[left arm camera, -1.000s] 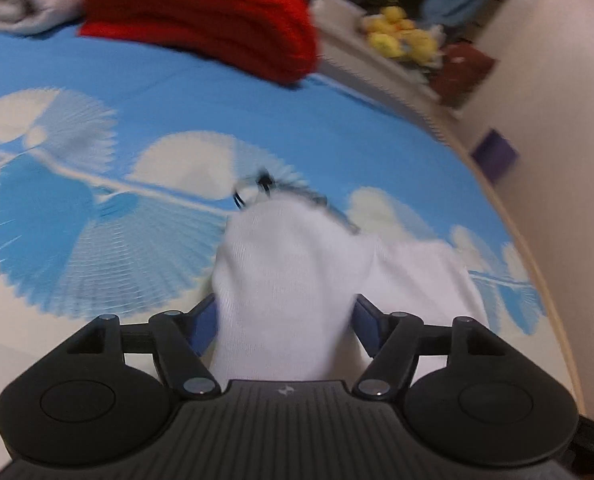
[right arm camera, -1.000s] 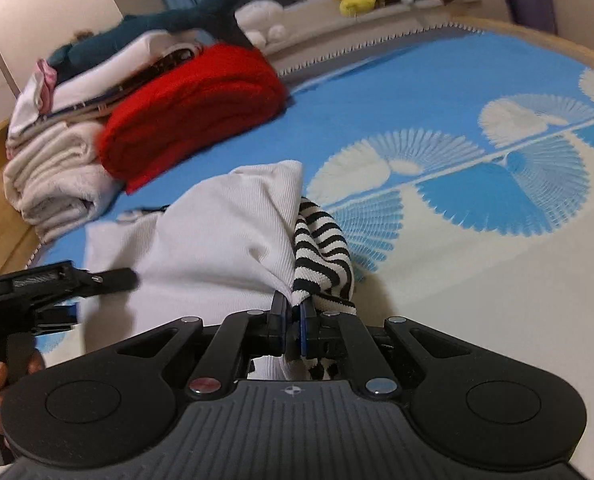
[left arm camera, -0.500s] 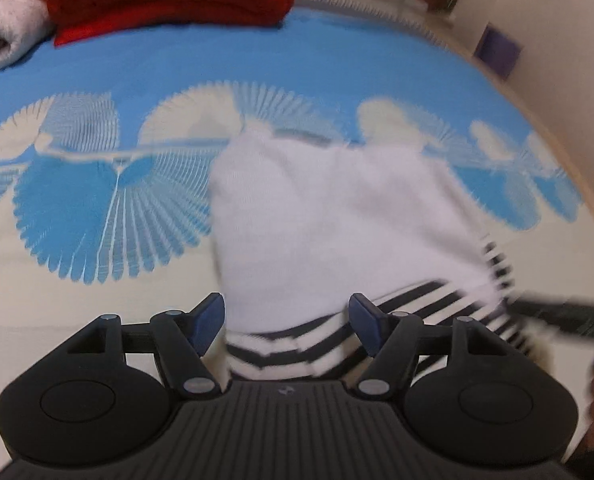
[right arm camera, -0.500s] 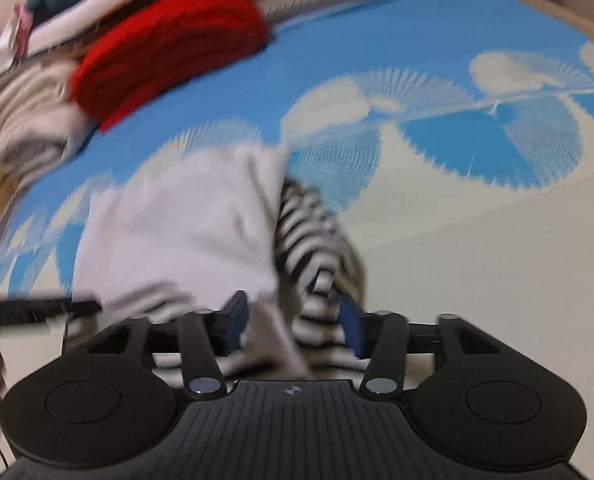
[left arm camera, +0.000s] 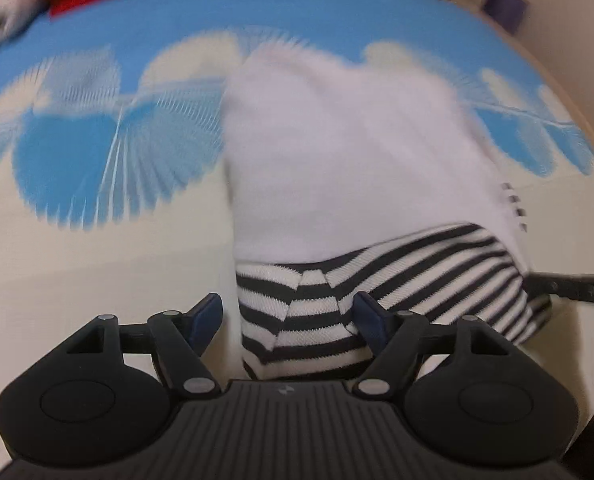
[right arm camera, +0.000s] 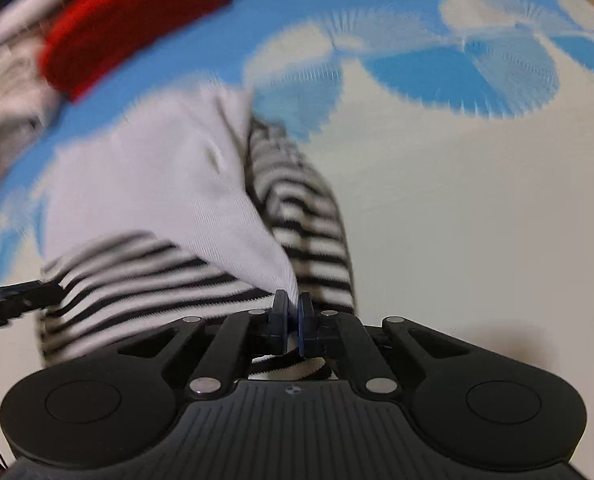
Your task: Fold small clothes
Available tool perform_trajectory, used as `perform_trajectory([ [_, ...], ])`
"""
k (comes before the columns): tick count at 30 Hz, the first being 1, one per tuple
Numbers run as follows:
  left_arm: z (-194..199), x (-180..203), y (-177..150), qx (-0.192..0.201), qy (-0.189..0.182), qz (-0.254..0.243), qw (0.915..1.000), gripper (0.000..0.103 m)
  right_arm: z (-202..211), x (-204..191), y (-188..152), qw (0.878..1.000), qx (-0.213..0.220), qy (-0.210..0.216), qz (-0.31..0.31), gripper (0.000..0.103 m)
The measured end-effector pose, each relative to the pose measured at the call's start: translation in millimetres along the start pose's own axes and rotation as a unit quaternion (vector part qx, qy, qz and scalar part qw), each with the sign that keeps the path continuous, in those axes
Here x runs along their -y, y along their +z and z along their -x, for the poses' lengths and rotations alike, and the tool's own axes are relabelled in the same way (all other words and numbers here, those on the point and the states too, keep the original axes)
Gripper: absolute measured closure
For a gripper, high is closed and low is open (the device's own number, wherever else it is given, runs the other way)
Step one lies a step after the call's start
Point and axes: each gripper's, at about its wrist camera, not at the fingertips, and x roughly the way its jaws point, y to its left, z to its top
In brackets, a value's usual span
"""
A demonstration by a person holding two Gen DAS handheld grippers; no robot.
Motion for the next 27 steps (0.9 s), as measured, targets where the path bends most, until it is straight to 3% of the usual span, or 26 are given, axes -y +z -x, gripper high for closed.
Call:
perform_trajectory([
  [2, 18, 1, 5, 0.008, -0.009, 0.027, 0.9996, 0.036, -3, -5, -4, 1.0, -0.013, -0.011, 0.01, 0.097],
  [3, 34, 6, 6, 0.034, -0.021, 0.019, 0.999, 0.035, 3, -8, -4, 1.0, -0.001, -0.022, 0.009, 0.096],
  [5, 38, 18, -1, 0.068, -0.033, -0.044, 0.9961, 0.027, 17, -8, -4, 1.0, 0.028, -0.012, -0.006, 0.096],
  [6, 24, 21, -5, 0.039, -0.001, -0.072, 0.9966, 0.027, 18, -7, -5, 0.999, 0.03, -0.012, -0.001, 0.096],
  [7, 8, 19, -14, 0.0, 0.042, -0.079, 0.996, 0.022, 13, -8, -8, 0.999, 0.014, -0.038, 0.018, 0.096],
  [9, 19, 14, -17, -0.003, 0.041, -0.042, 0.9983, 0.024, 9, -5, -19, 0.991, -0.021, -0.119, 0.058, 0.094],
  [10, 35, 16, -13, 0.008, 0.033, -0.034, 0.9989, 0.027, 19, -4, -21, 0.989, -0.011, -0.137, 0.058, 0.092],
  [11, 53, 20, -11, 0.034, 0.03, -0.034, 0.9984, 0.026, 40, -5, -20, 0.991, 0.023, -0.128, 0.042, 0.092],
  [13, 98, 32, -14, 0.106, 0.04, -0.043, 0.9926, 0.018, 88, -9, -21, 0.989, 0.115, -0.085, 0.028, 0.08],
  [15, 138, 47, -30, 0.172, 0.061, -0.057, 0.9815, 0.012, 139, -17, -36, 0.973, 0.219, -0.06, 0.046, 0.032],
  [17, 168, 59, -54, 0.218, 0.062, -0.068, 0.9716, 0.002, 174, -24, -61, 0.953, 0.289, -0.064, 0.062, 0.017],
  [20, 194, 74, -103, 0.253, 0.059, -0.078, 0.9625, 0.001, 199, -27, -93, 0.951, 0.301, -0.039, 0.063, 0.018],
  [25, 219, 93, -182, 0.271, 0.072, -0.043, 0.9588, 0.001, 225, -36, -147, 0.942, 0.327, -0.011, 0.071, 0.018],
  [27, 217, 96, -205, 0.264, 0.069, -0.029, 0.9617, 0.001, 225, -40, -160, 0.943, 0.323, -0.008, 0.074, 0.018],
])
